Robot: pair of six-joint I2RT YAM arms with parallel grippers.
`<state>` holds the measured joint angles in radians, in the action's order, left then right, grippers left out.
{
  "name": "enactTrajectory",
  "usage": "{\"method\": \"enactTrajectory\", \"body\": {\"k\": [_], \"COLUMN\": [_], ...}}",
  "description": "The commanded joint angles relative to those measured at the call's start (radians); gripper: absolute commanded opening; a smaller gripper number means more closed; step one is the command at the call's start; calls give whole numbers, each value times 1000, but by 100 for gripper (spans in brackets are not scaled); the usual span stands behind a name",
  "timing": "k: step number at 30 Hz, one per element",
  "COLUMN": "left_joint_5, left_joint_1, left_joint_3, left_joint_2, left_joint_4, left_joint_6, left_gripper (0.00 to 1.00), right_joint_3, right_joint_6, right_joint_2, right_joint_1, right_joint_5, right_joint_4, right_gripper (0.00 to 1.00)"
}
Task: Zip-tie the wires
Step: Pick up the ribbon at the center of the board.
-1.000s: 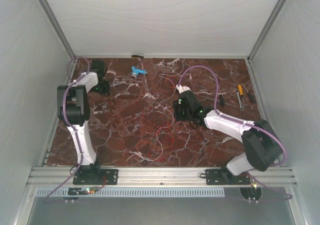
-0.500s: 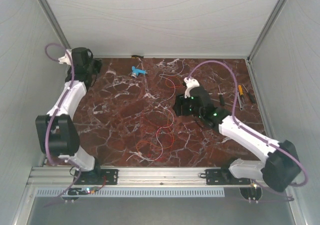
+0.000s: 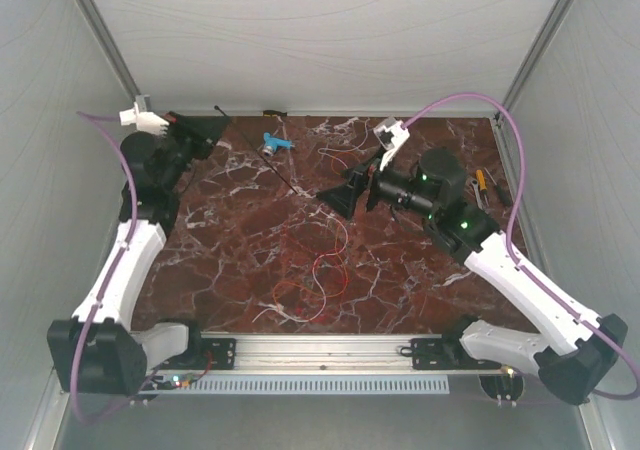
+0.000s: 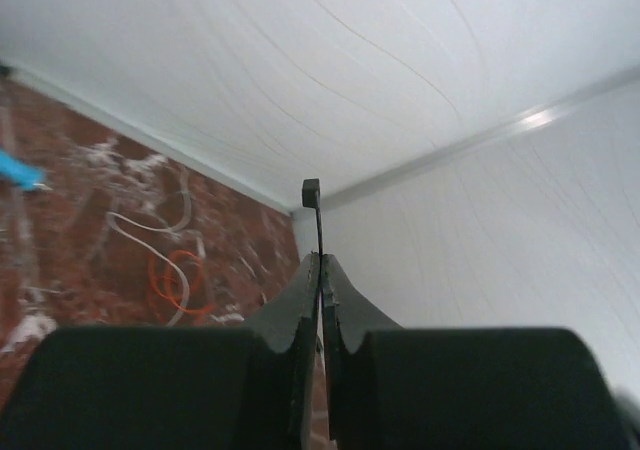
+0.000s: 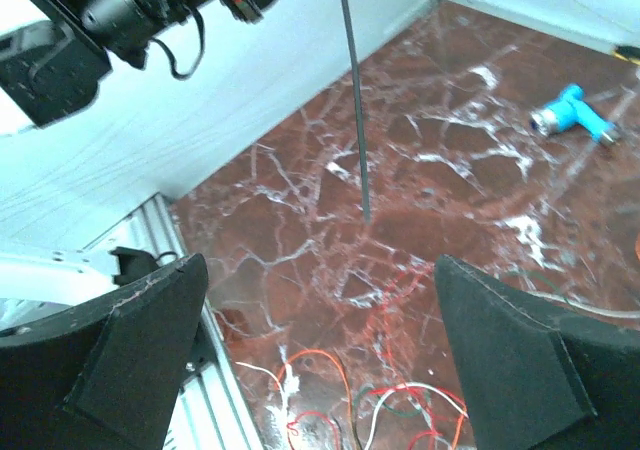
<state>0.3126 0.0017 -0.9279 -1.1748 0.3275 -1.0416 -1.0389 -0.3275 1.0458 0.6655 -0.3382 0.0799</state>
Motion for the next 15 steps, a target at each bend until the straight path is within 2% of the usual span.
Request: {"method": "enactTrajectory", "body": {"k": [1,5,11,15], "left_joint_5": [141,175,214,230], "left_joint_1": [-82,-157,-200,-210], "left_joint_3": [31,70,105,123], "left_joint_2": [120,190,264,295], "left_joint_4": [142,165,202,205], "left_joint_6": [56,60,51,53], "left_gripper": [0,0,0,0], "right_joint_3": [-112,-175,-242,-276], "right_joint_6": [13,-7,-16,-22], "right_joint_2": [71,150,247,294], "right_joint_1": [0,16,82,113], "right_joint_5": [-172,-262,-267,-267], "right_joint_4": [-8,-39,-67,-78], "right_gripper": [95,94,92,86]}}
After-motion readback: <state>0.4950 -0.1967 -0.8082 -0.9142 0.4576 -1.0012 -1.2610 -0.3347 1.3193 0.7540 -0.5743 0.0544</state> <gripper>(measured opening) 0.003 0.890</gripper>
